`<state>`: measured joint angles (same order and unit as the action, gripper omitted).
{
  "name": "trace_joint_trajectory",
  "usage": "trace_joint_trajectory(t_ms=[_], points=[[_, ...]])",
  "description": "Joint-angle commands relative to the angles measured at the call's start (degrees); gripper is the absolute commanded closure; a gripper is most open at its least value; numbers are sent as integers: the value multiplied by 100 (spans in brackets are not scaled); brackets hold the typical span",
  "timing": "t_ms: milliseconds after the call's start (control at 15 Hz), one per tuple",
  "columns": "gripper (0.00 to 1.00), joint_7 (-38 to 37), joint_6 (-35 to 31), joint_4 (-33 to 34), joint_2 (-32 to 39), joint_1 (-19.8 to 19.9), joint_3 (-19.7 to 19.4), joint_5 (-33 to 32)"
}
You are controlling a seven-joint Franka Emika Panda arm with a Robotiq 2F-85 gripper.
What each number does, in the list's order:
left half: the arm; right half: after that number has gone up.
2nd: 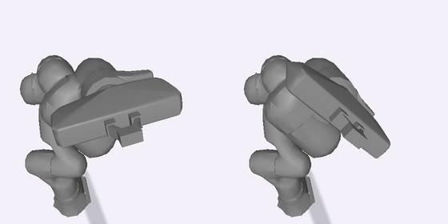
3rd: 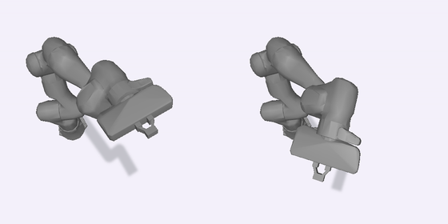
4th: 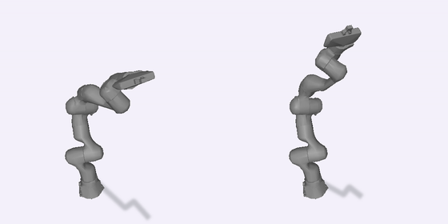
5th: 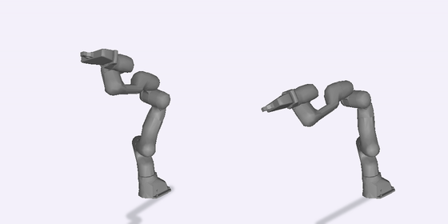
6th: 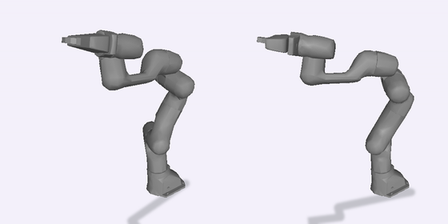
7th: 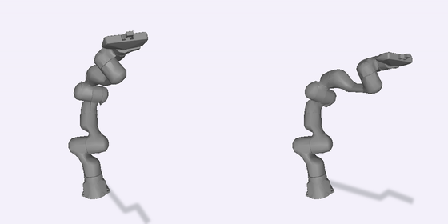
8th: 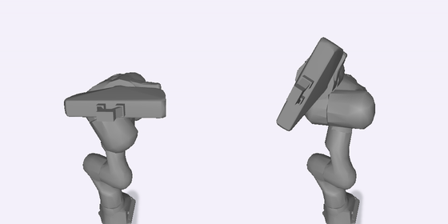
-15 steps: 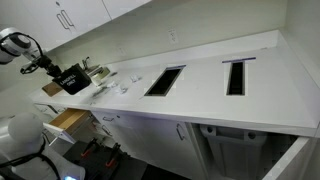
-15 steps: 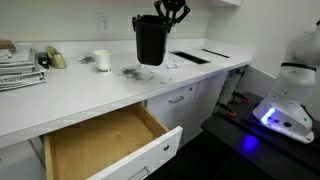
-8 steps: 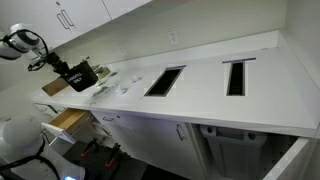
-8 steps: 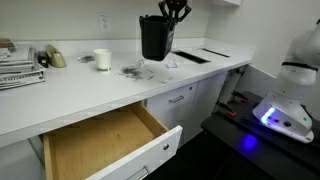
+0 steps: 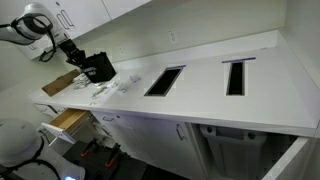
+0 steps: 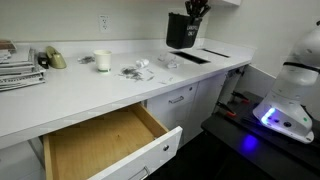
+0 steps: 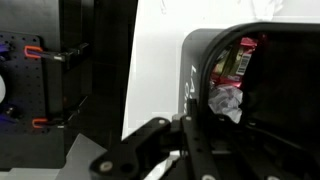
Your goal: Place the bin between the two shoots
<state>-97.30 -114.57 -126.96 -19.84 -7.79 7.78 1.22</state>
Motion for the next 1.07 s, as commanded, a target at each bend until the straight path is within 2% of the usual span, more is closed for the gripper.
trace_joint_trajectory(t_ms=[0,400,467,533,600,733,800,1000], points=[[98,-147,-125,-681,-756,636,-296,81],[98,-368,-364,-1069,-1044,1729,-774,-10],[98,-618,-442,-1109,-1080,1796,-708,77],[98,-172,-171,-925,-888,1723,-748,31],[93,-176,-186,-941,-885,1781,-759,21],[93,-169,-184,-941,-854,1777,-762,20],[98,-170,-184,-941,-844,1771,-758,20],[98,-930,-932,-742,-349,2034,-664,-115]])
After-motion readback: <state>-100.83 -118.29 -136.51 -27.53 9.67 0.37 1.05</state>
